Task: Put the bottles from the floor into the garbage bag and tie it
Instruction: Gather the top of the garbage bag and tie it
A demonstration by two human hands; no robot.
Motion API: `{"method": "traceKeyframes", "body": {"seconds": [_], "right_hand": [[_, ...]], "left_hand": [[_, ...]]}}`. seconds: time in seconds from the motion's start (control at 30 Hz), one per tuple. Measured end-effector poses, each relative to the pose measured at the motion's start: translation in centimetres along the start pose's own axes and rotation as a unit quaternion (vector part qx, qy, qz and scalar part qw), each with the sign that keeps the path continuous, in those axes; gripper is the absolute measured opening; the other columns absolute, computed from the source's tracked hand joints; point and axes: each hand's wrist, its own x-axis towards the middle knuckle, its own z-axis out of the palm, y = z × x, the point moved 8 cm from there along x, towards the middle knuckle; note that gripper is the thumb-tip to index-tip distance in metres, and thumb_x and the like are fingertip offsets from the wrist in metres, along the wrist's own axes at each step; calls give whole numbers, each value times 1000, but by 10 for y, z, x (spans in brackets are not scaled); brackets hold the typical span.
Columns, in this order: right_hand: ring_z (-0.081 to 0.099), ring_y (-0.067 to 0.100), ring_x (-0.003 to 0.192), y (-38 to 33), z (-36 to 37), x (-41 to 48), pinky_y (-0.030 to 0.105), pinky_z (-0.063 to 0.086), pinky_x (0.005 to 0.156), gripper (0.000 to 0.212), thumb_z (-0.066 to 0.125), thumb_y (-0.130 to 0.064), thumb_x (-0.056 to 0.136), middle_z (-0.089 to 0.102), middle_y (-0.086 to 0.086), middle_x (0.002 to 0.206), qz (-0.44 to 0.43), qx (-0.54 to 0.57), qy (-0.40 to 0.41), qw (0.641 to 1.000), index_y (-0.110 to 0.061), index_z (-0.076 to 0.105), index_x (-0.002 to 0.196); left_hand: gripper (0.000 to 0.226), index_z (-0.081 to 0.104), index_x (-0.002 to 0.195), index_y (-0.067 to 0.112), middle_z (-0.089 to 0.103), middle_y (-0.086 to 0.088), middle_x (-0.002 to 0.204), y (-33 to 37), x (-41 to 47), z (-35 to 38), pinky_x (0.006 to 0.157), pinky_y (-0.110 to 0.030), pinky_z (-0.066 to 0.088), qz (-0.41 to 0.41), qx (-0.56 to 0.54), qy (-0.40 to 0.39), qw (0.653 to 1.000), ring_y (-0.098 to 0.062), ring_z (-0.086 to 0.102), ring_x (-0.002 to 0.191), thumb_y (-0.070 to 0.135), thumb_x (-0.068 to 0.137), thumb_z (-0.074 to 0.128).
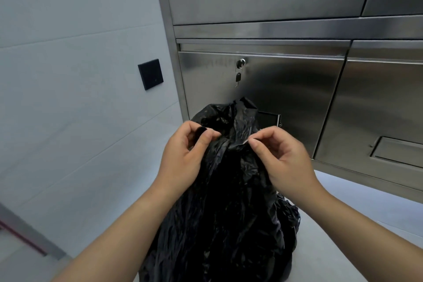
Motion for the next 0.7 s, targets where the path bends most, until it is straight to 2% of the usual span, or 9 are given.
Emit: {"method": "traceKeyframes", "body": {"seconds": [0.07, 0.17, 0.3, 0.37, 0.43, 0.5, 0.53, 0.6, 0.7], "right_hand": [[67, 18, 82, -1, 5, 1, 29, 53, 76, 7, 63, -18, 87, 70, 1, 83, 15, 39, -3, 999, -23, 64, 81], [69, 16, 82, 5, 6, 1, 25, 54, 74, 10, 60, -16, 89, 73, 2, 85, 50, 107, -5, 993, -19, 64, 80], [65, 16, 71, 50, -1, -9, 32, 53, 74, 12, 60, -20, 89, 72, 1, 73, 197, 180, 65, 962, -16, 64, 79], [62, 16, 72, 77, -1, -21, 35, 50, 78, 13, 59, -21, 90, 69, 3, 73, 275, 191, 86, 939, -15, 63, 80], [63, 17, 71, 100, -1, -36, 34, 52, 77, 14, 58, -21, 91, 68, 5, 76, 339, 205, 103, 913, -13, 63, 81], [63, 17, 66, 113, -7, -45, 31, 53, 70, 17, 57, -21, 92, 68, 6, 74, 372, 208, 130, 895, -12, 62, 78], [62, 17, 65, 116, -10, -47, 30, 53, 68, 17, 57, -20, 92, 67, 6, 73, 375, 207, 141, 892, -12, 62, 77], [62, 17, 66, 112, -13, -45, 26, 52, 67, 16, 57, -20, 91, 68, 4, 72, 350, 196, 143, 905, -13, 62, 79], [65, 9, 68, 85, -14, -31, 19, 52, 68, 12, 58, -21, 91, 70, -5, 68, 247, 127, 98, 956, -18, 63, 80]], "left_hand": [[21, 56, 77, 26, 74, 8, 84, 5, -2, 6, 71, -22, 53, 4, -23, -4, 1000, -8, 67, 78, 47, 81, 57], [17, 54, 70, 31, 75, 5, 79, -1, -4, 9, 64, -21, 53, -18, -57, -6, 998, -7, 67, 69, 46, 76, 61], [19, 51, 70, 25, 70, 5, 65, -31, -7, 3, 55, -20, 44, -66, -68, 23, 995, -2, 56, 51, 32, 85, 61], [23, 49, 68, 28, 66, 8, 61, -49, -11, 3, 56, -22, 38, -79, -34, 3, 996, -1, 50, 49, 25, 90, 58], [26, 48, 68, 28, 66, 10, 59, -65, -16, 1, 57, -14, 39, -85, -2, -22, 996, 2, 53, 52, 20, 91, 57], [27, 47, 67, 26, 66, 11, 58, -79, -20, -5, 50, -9, 36, -102, 0, -25, 994, 4, 49, 47, 16, 91, 57], [28, 47, 66, 26, 66, 11, 58, -85, -22, -8, 48, -9, 35, -114, -3, -22, 993, 4, 47, 45, 16, 91, 57], [28, 48, 66, 25, 66, 9, 59, -91, -22, -13, 56, -17, 39, -134, -17, -8, 991, 0, 51, 49, 17, 91, 57], [21, 48, 72, 23, 65, 8, 59, -76, -12, -13, 73, -31, 47, -116, -66, 10, 991, -8, 66, 69, 20, 92, 54]]}}
